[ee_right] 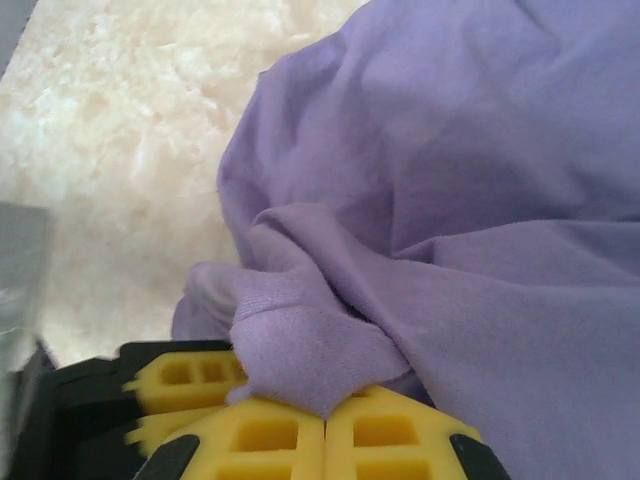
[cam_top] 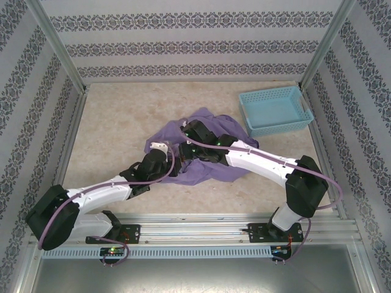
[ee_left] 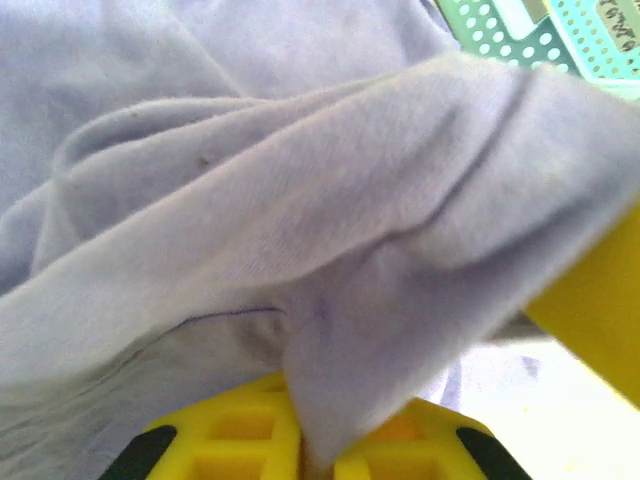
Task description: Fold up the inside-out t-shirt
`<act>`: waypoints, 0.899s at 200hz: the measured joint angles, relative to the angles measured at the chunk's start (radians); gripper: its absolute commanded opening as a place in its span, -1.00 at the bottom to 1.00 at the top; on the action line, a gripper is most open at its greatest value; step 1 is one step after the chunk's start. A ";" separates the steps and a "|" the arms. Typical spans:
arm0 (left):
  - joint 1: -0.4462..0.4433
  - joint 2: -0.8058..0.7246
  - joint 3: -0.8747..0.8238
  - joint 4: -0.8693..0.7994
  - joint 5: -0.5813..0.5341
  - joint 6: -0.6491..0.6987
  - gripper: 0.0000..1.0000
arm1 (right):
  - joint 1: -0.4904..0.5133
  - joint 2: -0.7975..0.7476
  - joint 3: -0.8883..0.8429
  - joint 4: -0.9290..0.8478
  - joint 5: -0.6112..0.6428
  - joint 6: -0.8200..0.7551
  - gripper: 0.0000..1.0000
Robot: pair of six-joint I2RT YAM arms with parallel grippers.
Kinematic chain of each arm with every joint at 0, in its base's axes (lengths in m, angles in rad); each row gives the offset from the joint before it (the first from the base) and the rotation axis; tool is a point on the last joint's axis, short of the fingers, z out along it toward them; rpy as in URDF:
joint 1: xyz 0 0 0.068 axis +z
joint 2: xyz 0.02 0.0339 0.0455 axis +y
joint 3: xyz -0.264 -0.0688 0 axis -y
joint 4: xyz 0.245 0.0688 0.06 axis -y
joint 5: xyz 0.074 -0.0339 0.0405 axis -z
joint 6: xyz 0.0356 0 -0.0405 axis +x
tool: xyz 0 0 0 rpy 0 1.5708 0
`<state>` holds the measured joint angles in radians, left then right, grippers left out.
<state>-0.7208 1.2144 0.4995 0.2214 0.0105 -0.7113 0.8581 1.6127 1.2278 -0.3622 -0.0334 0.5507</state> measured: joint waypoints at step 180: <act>0.003 -0.055 -0.060 0.047 0.058 -0.006 -1.00 | 0.016 -0.095 -0.301 0.169 0.047 -0.008 -0.41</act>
<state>-0.7181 1.1595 0.4397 0.2680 0.0681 -0.7170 0.8745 1.5181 0.9264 -0.1936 0.0135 0.5430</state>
